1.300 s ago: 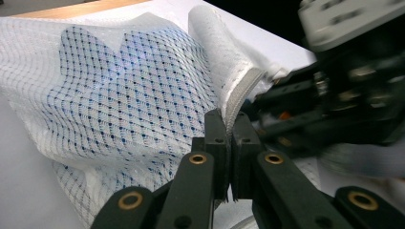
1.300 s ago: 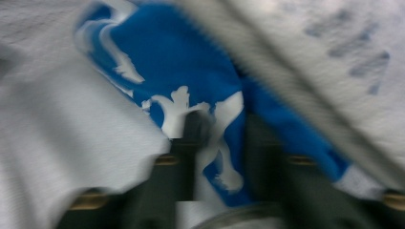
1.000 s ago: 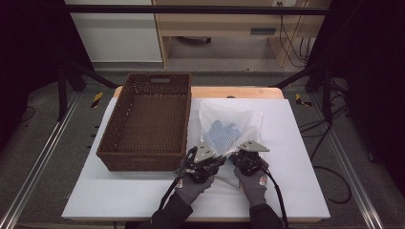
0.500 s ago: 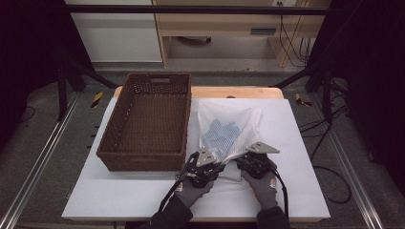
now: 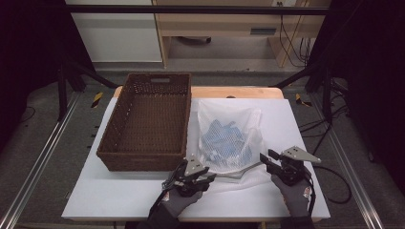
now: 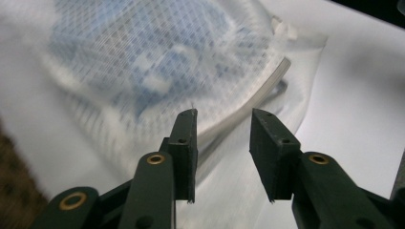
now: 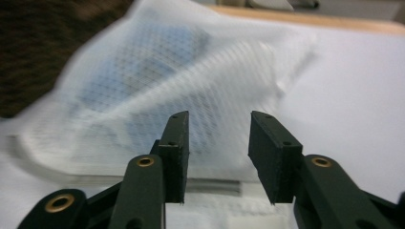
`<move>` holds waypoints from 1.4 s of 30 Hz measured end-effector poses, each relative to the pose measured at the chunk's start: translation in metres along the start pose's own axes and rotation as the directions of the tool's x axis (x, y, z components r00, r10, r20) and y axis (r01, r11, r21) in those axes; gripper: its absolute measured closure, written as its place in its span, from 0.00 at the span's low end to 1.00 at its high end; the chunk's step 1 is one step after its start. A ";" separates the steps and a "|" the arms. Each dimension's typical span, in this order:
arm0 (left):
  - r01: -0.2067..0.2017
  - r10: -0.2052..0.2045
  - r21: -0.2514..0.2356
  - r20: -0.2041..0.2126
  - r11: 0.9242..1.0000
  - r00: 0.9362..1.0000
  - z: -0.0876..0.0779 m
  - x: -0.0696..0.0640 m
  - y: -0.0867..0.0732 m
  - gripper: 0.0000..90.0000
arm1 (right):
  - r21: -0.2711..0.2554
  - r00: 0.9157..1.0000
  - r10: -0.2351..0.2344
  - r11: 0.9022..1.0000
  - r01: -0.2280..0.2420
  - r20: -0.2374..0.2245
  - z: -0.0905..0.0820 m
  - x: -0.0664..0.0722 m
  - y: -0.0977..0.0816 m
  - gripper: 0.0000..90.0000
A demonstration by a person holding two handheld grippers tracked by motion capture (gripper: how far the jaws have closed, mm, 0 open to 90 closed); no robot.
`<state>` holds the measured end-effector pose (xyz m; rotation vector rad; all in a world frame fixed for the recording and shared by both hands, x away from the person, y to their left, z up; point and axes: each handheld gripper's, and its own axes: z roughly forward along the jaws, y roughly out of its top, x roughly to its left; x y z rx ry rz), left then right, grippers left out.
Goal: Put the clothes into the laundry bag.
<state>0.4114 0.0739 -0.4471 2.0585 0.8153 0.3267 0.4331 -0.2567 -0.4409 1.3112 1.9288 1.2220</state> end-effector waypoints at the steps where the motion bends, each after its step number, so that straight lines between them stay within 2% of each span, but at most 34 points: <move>1: 0.004 -0.004 0.007 -0.011 1.000 1.000 -0.003 0.002 -0.005 0.67 | 0.022 1.000 0.005 1.000 -0.005 0.019 0.005 -0.004 -0.003 0.64; 3: 0.035 -0.034 0.017 -0.029 0.999 0.999 -0.005 0.006 -0.015 0.65 | 0.076 0.998 0.004 0.997 -0.008 0.059 0.013 -0.013 -0.011 0.64; 7: 0.077 -0.074 0.045 -0.053 0.996 0.996 0.003 0.011 -0.027 0.65 | 0.147 0.996 0.008 0.989 -0.020 0.083 0.025 -0.021 -0.024 0.64; 9: 0.069 -0.065 0.056 -0.069 0.996 0.995 0.008 0.010 -0.029 0.66 | 0.169 0.996 0.016 0.985 -0.031 0.088 0.027 -0.023 -0.028 0.65; 12: 0.081 -0.074 0.074 -0.082 0.994 0.994 0.013 0.011 -0.034 0.68 | 0.199 0.996 0.005 0.980 -0.022 0.087 0.029 -0.026 -0.033 0.70; 13: 0.082 -0.075 0.069 -0.089 0.994 0.993 0.014 0.012 -0.036 0.69 | 0.191 0.997 0.014 0.981 -0.030 0.082 0.029 -0.026 -0.034 0.73; 14: 0.086 -0.079 0.068 -0.098 0.994 0.992 0.014 0.012 -0.036 0.72 | 0.188 0.996 0.005 0.982 -0.020 0.084 0.028 -0.027 -0.035 0.76; 15: 0.088 -0.080 0.070 -0.107 0.994 0.991 0.014 0.011 -0.036 0.74 | 0.191 0.996 0.018 0.981 -0.034 0.085 0.027 -0.026 -0.035 0.81; 18: 0.071 -0.056 0.089 -0.156 0.994 0.986 0.015 0.008 -0.034 0.84 | 0.199 0.995 -0.001 0.980 -0.019 0.095 0.024 -0.025 -0.036 0.94; 19: 0.067 -0.050 0.092 -0.169 0.993 0.984 0.016 0.006 -0.033 0.85 | 0.203 0.996 0.016 0.979 -0.033 0.085 0.023 -0.025 -0.036 0.96; 21: 0.053 -0.033 0.105 -0.185 0.993 0.982 0.016 0.005 -0.032 0.89 | 0.204 0.997 0.013 0.979 -0.027 0.074 0.022 -0.025 -0.036 0.97; 24: 0.043 -0.024 0.102 -0.177 0.994 0.984 0.017 0.007 -0.032 0.98 | 0.206 0.997 0.025 0.978 -0.039 0.067 0.018 -0.022 -0.035 0.97; 25: 0.046 -0.028 0.104 -0.168 0.994 0.985 0.016 0.009 -0.032 0.99 | 0.207 0.998 0.012 0.978 -0.027 0.070 0.016 -0.023 -0.035 0.97; 29: 0.044 -0.026 0.099 -0.170 0.994 0.985 0.012 0.013 -0.034 0.99 | 0.194 0.997 0.033 0.980 -0.047 0.074 0.002 -0.023 -0.039 0.97; 33: 0.056 -0.040 0.090 -0.167 0.994 0.985 0.009 0.020 -0.036 0.99 | 0.201 0.997 0.067 0.977 -0.075 0.046 -0.011 -0.025 -0.054 0.97; 36: 0.045 -0.032 0.081 -0.162 0.996 0.986 0.009 0.020 -0.038 0.99 | 0.208 0.997 0.076 0.975 -0.081 0.034 -0.013 -0.025 -0.054 0.96; 37: 0.034 -0.021 0.080 -0.161 0.996 0.987 0.008 0.020 -0.038 0.98 | 0.217 0.998 0.056 0.974 -0.061 0.032 -0.012 -0.024 -0.054 0.94; 39: 0.040 -0.029 0.068 -0.154 0.997 0.988 0.007 0.021 -0.038 0.94 | 0.208 0.998 0.047 0.977 -0.054 0.038 -0.011 -0.022 -0.054 0.84; 42: 0.052 -0.048 0.031 -0.128 0.998 0.991 0.001 0.024 -0.038 0.84 | 0.155 0.999 0.037 0.987 -0.043 0.039 -0.013 -0.022 -0.053 0.72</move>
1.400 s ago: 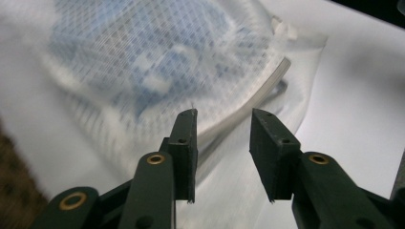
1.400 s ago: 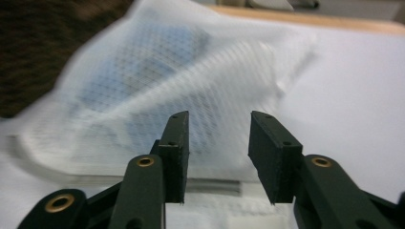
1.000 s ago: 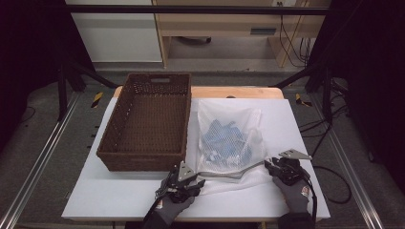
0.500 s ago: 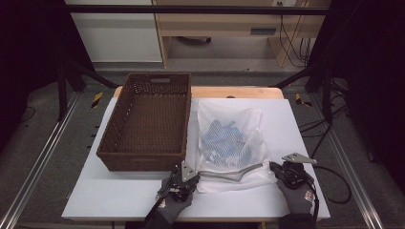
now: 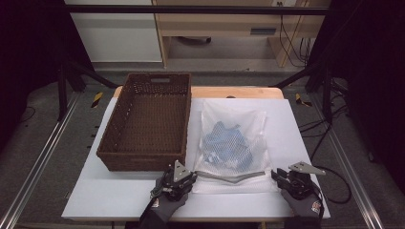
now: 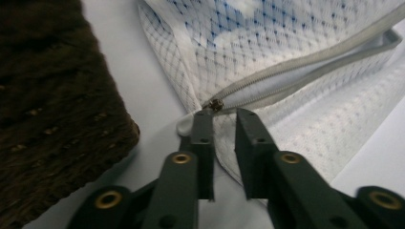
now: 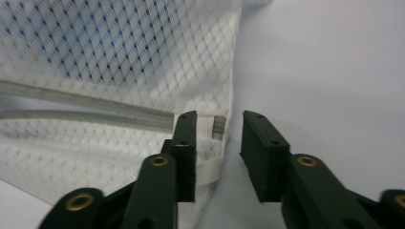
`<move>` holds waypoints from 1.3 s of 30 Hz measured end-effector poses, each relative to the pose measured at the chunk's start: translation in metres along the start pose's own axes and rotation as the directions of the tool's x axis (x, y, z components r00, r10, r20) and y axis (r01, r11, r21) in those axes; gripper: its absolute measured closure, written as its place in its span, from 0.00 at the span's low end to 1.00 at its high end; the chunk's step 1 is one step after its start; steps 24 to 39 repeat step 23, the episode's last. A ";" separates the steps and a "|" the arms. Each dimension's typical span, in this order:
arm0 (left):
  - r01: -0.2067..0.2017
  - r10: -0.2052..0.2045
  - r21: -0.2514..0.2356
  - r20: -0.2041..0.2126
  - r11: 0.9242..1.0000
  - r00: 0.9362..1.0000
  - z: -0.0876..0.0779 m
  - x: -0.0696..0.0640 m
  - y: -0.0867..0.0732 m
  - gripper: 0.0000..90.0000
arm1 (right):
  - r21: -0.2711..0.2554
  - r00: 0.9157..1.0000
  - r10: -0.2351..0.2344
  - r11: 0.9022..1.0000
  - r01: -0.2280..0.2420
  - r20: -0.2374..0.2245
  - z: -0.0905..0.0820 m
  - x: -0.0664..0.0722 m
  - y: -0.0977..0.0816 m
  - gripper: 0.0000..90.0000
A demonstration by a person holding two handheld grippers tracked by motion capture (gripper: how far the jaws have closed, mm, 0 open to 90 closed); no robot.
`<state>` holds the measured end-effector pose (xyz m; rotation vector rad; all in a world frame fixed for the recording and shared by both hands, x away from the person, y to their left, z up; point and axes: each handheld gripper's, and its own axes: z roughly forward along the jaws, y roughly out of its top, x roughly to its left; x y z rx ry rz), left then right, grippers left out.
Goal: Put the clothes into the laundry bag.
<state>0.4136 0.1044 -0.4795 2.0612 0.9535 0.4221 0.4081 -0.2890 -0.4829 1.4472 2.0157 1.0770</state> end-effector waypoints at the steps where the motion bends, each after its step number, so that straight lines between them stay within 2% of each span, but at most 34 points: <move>1: 0.009 -0.009 -0.011 0.008 1.000 1.000 -0.002 0.001 0.000 0.80 | -0.023 1.000 -0.004 1.000 0.004 -0.005 -0.001 0.000 0.000 0.67; 3: 0.010 -0.009 -0.039 0.016 0.999 1.000 -0.008 0.002 0.000 0.74 | -0.072 1.000 -0.015 0.997 0.016 0.006 -0.002 0.000 0.001 0.56; 7: 0.009 -0.006 -0.075 0.044 0.997 0.999 -0.020 0.006 -0.002 0.60 | -0.133 0.999 -0.040 0.990 0.044 0.030 -0.004 0.000 0.004 0.35; 10: 0.008 -0.003 -0.090 0.053 0.996 0.999 -0.027 0.009 -0.004 0.52 | -0.152 0.998 -0.049 0.987 0.055 0.042 -0.005 0.000 0.006 0.28; 14: 0.012 -0.006 -0.086 0.073 0.996 0.997 -0.032 0.015 -0.009 0.42 | -0.157 0.998 -0.038 0.987 0.045 0.047 -0.005 -0.001 0.007 0.20; 23: 0.035 -0.031 -0.088 0.040 0.996 0.999 -0.042 0.031 -0.016 0.36 | -0.131 0.998 -0.008 0.991 0.015 0.055 -0.003 -0.007 0.006 0.16; 39: 0.035 -0.031 -0.088 0.040 0.996 0.999 -0.042 0.031 -0.016 0.36 | -0.131 0.998 -0.008 0.991 0.015 0.055 -0.003 -0.007 0.006 0.16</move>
